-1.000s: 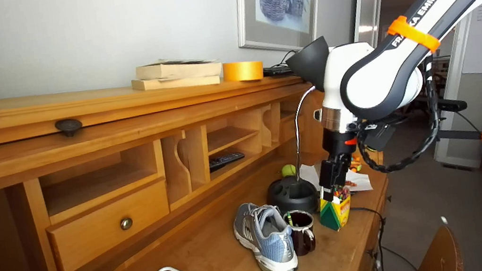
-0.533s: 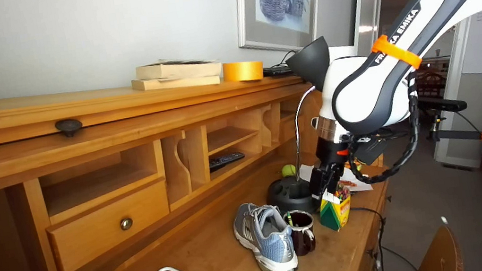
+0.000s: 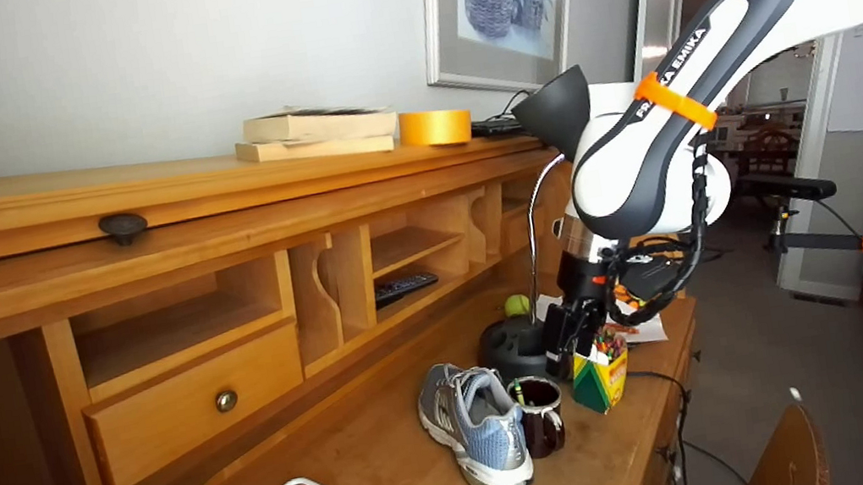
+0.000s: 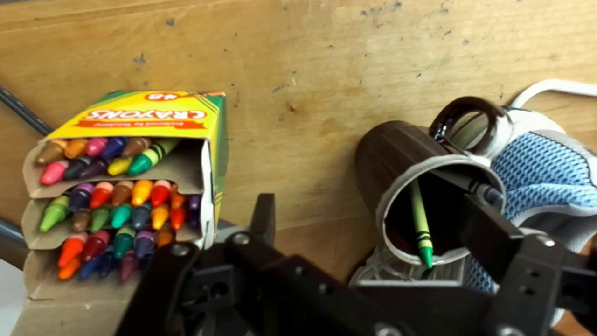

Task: Remove the crayon from the mug and put it in the box.

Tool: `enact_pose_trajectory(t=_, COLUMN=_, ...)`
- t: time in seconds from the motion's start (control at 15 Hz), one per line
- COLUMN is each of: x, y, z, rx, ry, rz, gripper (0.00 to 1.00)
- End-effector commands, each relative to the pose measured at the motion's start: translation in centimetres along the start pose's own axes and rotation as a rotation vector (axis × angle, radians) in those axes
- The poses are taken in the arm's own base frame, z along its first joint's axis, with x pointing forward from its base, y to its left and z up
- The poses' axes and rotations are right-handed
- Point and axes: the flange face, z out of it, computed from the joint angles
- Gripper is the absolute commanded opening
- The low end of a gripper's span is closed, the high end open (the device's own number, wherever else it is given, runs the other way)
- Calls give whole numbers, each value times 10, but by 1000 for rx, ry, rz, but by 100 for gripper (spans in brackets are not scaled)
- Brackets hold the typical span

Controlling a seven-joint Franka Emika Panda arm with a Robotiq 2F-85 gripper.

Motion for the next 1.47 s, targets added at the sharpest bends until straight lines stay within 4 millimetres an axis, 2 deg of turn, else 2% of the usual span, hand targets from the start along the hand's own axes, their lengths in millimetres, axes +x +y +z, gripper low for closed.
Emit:
enact_pose_trajectory(t=0.0, x=7, y=3, z=14, rx=7, ry=-19, rz=6, gripper=84)
enact_pose_trajectory(t=0.27, x=11, y=4, z=23, rx=2, ry=-34, rz=2, gripper=50)
enact_pose_trajectory(t=0.33, x=12, y=4, z=25, rx=1, ry=-37, rz=1, gripper=55)
enact_pose_trajectory(t=0.4, x=14, y=4, z=27, rx=1, ry=-38, rz=1, gripper=81)
enact_pose_trajectory(t=0.53, x=16, y=5, z=27, rx=-1, ry=-38, rz=-1, gripper=83)
enact_pose_trajectory(t=0.67, x=18, y=6, z=28, rx=-3, ry=-38, rz=2, gripper=97)
enact_pose_trajectory(t=0.8, x=19, y=7, z=31, rx=-3, ry=-43, rz=2, gripper=100)
enact_pose_trajectory(t=0.87, x=20, y=7, z=32, rx=-3, ry=-45, rz=1, gripper=79)
enact_pose_trajectory(t=1.0, x=21, y=7, z=34, rx=-3, ry=-48, rz=0, gripper=74)
enact_pose_trajectory(t=1.4, x=26, y=6, z=31, rx=-6, ry=-43, rz=-10, gripper=27)
